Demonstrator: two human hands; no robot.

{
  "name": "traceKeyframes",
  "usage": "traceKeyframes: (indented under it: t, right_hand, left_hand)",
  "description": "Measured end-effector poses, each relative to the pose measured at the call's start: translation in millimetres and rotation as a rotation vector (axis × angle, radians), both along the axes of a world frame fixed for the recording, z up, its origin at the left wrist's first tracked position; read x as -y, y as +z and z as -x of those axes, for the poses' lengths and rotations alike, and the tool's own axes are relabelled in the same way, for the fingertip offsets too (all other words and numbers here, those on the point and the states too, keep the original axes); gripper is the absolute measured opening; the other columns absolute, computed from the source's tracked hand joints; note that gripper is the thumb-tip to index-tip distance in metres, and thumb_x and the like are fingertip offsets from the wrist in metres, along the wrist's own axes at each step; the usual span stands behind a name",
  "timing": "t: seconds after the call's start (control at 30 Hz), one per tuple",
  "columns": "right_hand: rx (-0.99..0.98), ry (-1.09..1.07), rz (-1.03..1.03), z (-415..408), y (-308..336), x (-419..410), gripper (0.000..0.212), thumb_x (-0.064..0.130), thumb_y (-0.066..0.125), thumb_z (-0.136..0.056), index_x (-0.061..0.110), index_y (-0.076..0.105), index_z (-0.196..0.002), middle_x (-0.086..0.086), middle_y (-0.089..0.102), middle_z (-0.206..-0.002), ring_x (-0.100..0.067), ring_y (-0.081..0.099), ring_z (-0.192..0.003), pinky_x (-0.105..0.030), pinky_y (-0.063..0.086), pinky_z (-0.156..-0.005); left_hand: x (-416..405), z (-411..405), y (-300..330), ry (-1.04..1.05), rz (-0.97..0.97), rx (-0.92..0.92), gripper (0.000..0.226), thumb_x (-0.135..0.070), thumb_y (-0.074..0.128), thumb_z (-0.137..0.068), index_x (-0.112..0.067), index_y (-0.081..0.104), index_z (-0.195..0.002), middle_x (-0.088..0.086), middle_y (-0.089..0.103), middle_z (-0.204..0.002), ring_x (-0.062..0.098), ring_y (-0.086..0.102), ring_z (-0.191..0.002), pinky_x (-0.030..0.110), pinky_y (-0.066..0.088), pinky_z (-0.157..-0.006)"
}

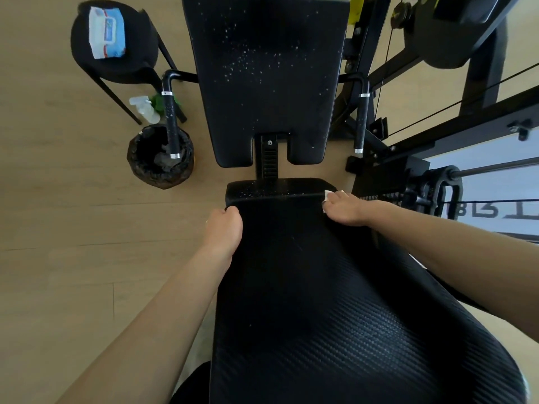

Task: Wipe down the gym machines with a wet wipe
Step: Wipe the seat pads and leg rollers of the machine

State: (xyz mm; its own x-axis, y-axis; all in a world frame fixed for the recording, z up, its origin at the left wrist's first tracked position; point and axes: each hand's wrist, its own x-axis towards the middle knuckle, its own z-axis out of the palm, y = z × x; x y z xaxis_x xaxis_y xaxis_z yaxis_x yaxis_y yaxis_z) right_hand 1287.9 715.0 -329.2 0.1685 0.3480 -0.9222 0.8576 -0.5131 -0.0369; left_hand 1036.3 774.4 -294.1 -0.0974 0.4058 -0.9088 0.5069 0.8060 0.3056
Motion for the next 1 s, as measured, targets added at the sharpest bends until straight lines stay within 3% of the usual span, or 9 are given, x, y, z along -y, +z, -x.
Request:
traceKeyframes:
  t: [0.13, 0.23, 0.3, 0.37, 0.43, 0.53, 0.67, 0.8, 1.0]
  right_hand:
    - [-0.23, 0.108, -0.087, 62.0, 65.2, 3.3, 0.04, 0.022, 0.034, -0.11, 0.005, 0.045, -0.144, -0.015, 0.046, -0.148, -0.03, 0.04, -0.141, -0.041, 0.029, -0.118]
    - [-0.497, 0.367, -0.269, 126.1, 110.9, 12.6, 0.049, 0.022, 0.031, -0.111, 0.003, 0.032, -0.156, -0.019, 0.023, -0.165, -0.032, 0.016, -0.155, -0.04, 0.006, -0.128]
    - [-0.621, 0.476, -0.315, 141.0, 136.1, 30.6, 0.055, 0.03, 0.026, -0.112, 0.011, 0.014, -0.163, -0.004, 0.0, -0.171, -0.013, -0.005, -0.157, -0.019, -0.012, -0.121]
    - [-0.69, 0.438, -0.308, 125.8, 160.4, 44.5, 0.056, 0.035, 0.022, -0.112, 0.029, -0.001, -0.163, 0.019, -0.012, -0.167, 0.009, -0.015, -0.15, -0.01, -0.015, -0.114]
    - [-0.643, 0.385, -0.27, 92.4, 156.9, 53.7, 0.055, 0.036, 0.021, -0.112, 0.035, -0.001, -0.162, 0.025, -0.01, -0.166, 0.011, -0.014, -0.149, -0.013, -0.012, -0.118]
    - [-0.438, 0.293, -0.246, 60.5, 139.5, 48.6, 0.056, 0.034, 0.021, -0.112, 0.028, -0.002, -0.163, 0.014, -0.008, -0.169, -0.005, -0.009, -0.155, -0.015, -0.008, -0.116]
    - [-0.482, 0.276, -0.266, 116.1, 157.8, 47.0, 0.055, 0.027, 0.022, -0.113, 0.016, 0.003, -0.163, 0.005, -0.006, -0.17, -0.006, -0.01, -0.154, -0.008, -0.012, -0.11]
    - [-0.641, 0.288, -0.229, 179.6, 217.2, 51.0, 0.056, 0.031, 0.022, -0.113, 0.022, -0.001, -0.163, 0.016, -0.011, -0.167, 0.011, -0.02, -0.145, 0.003, -0.021, -0.1]
    - [-0.543, 0.341, -0.396, 203.0, 256.3, 82.5, 0.059, 0.037, 0.021, -0.105, 0.032, 0.013, -0.163, 0.02, 0.002, -0.169, 0.008, -0.01, -0.151, -0.011, -0.012, -0.119]
  left_hand:
    - [-2.7, -1.2, -0.1, 0.003, -0.002, -0.009, 0.052, -0.041, 0.032, -0.093, -0.017, 0.053, -0.134, 0.01, 0.06, -0.126, 0.03, 0.059, -0.111, 0.052, 0.048, -0.101]
    - [-5.3, 0.8, 6.0, 0.037, 0.017, -0.032, 0.048, -0.036, 0.031, -0.1, -0.01, 0.056, -0.132, 0.015, 0.062, -0.121, 0.029, 0.058, -0.106, 0.041, 0.045, -0.093]
    - [-6.2, 3.2, 9.4, 0.074, 0.028, -0.02, 0.043, -0.031, 0.032, -0.103, -0.008, 0.059, -0.127, 0.013, 0.062, -0.103, 0.026, 0.057, -0.095, 0.039, 0.042, -0.086]
    - [-5.3, 3.2, 12.4, 0.102, 0.054, 0.035, 0.049, -0.037, 0.033, -0.1, -0.011, 0.058, -0.133, 0.014, 0.064, -0.113, 0.029, 0.06, -0.105, 0.041, 0.045, -0.098]
    - [-3.6, 3.4, 5.5, 0.094, 0.076, 0.081, 0.061, -0.048, 0.03, -0.09, -0.017, 0.056, -0.137, 0.012, 0.063, -0.129, 0.033, 0.059, -0.117, 0.051, 0.043, -0.107]
    - [-0.8, 11.3, -16.5, 0.068, 0.105, 0.117, 0.065, -0.052, 0.028, -0.085, -0.022, 0.056, -0.135, 0.009, 0.065, -0.127, 0.031, 0.059, -0.114, 0.053, 0.043, -0.106]
    - [-8.0, 18.6, 12.7, 0.07, 0.141, 0.249, 0.045, -0.04, 0.034, -0.099, -0.017, 0.066, -0.12, 0.011, 0.072, -0.111, 0.031, 0.065, -0.108, 0.052, 0.047, -0.104]
    - [-11.3, 24.2, 17.0, 0.014, 0.165, 0.349, 0.036, -0.029, 0.033, -0.105, -0.017, 0.067, -0.104, 0.009, 0.071, -0.095, 0.028, 0.064, -0.098, 0.046, 0.051, -0.092]
    - [-9.3, 32.7, 17.5, -0.053, 0.155, 0.366, 0.035, -0.03, 0.032, -0.107, -0.019, 0.066, -0.104, 0.005, 0.069, -0.106, 0.02, 0.059, -0.098, 0.037, 0.04, -0.085]
